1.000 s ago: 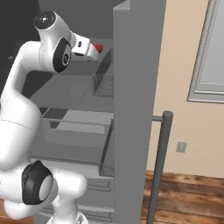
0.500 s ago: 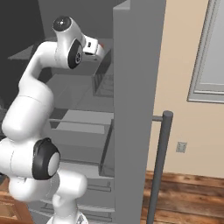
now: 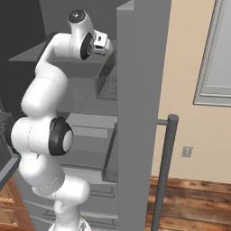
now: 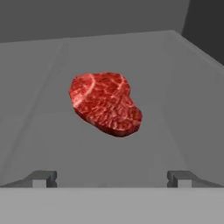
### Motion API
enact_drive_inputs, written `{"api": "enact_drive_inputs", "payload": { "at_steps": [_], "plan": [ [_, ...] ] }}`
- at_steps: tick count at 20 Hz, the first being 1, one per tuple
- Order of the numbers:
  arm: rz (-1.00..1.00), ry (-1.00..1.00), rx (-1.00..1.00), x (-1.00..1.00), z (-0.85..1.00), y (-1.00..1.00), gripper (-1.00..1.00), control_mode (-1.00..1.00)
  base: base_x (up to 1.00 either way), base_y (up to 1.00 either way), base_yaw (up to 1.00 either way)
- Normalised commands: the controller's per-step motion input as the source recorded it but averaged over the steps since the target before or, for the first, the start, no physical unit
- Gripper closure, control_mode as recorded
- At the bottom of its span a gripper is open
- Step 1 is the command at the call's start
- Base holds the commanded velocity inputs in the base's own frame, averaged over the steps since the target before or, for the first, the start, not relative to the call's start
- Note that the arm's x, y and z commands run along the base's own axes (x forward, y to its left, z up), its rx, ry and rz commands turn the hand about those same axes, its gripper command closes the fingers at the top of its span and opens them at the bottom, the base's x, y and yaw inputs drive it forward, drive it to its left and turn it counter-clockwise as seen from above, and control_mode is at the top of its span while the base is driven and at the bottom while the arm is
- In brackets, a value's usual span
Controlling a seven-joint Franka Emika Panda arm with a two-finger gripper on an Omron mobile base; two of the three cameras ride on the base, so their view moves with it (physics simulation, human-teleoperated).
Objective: Open the fridge, remove the pear, lemon wedge, and steak, and place them on any counter.
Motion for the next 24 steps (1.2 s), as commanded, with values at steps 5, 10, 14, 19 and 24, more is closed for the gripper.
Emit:
{"api": "enact_drive_inputs", "payload": {
  "at_steps": [5,10,14,19,24],
  "plan": [
    [0.02,0.11,0.00,0.67,0.00,0.00,-1.00,-1.00,0.00,0.00,0.00],
    [0.01,0.08,0.00,0.52,-0.02,0.00,-1.00,-1.00,0.00,0.00,0.00],
    [0.00,0.00,0.00,0.31,-0.21,0.00,-1.00,-1.00,0.00,0.00,0.00],
    [0.00,0.00,0.00,0.01,-0.25,0.00,-1.00,-1.00,0.00,0.00,0.00],
    [0.00,0.01,0.00,0.00,-0.08,0.00,-1.00,-1.00,0.00,0.00,0.00]
  ]
}}
